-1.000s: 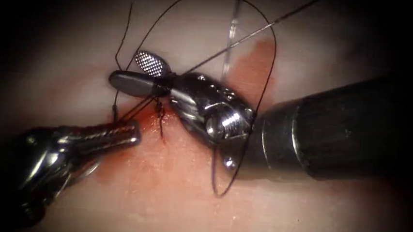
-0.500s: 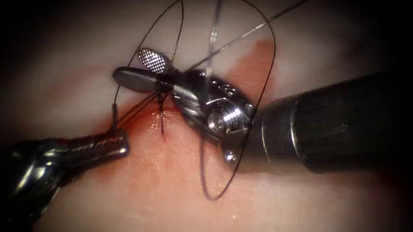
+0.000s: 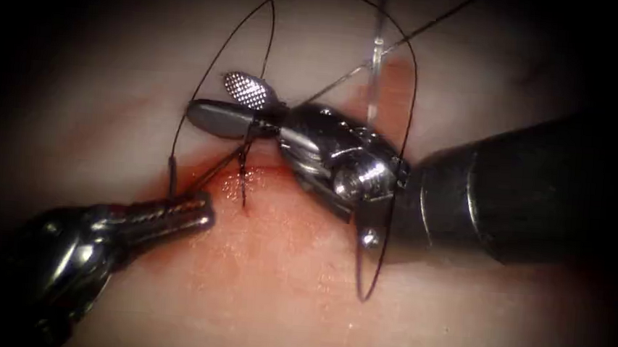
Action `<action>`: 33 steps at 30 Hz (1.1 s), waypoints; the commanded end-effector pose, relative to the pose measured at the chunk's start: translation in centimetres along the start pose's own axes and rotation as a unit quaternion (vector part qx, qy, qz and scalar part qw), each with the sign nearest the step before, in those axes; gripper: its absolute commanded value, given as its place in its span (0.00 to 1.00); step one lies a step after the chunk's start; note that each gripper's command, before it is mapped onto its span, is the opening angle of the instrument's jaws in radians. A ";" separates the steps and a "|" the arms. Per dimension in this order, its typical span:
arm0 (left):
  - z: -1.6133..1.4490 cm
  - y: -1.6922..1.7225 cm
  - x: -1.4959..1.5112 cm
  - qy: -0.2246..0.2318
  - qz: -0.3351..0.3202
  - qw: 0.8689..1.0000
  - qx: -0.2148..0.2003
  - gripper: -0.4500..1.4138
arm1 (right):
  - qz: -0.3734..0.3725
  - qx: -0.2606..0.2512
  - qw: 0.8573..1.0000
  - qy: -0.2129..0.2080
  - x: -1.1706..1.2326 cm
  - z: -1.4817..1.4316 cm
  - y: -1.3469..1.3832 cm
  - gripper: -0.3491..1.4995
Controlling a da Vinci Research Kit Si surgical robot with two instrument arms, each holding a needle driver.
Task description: Wound Closure
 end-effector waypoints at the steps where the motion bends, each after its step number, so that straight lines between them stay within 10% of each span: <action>1: 0.04 0.01 -0.09 -0.002 -0.002 1.000 0.001 0.00 | 0.001 -0.001 1.000 0.004 -0.04 0.00 -0.01 0.75; 19: 0.07 -0.20 -0.19 -0.011 -0.003 1.000 0.000 0.00 | -0.004 -0.054 0.998 0.018 -0.03 -0.18 0.09 0.75; 33: 0.09 -0.17 -0.22 -0.011 -0.005 1.000 0.001 0.00 | -0.030 -0.091 0.995 -0.039 -0.22 0.25 0.19 0.75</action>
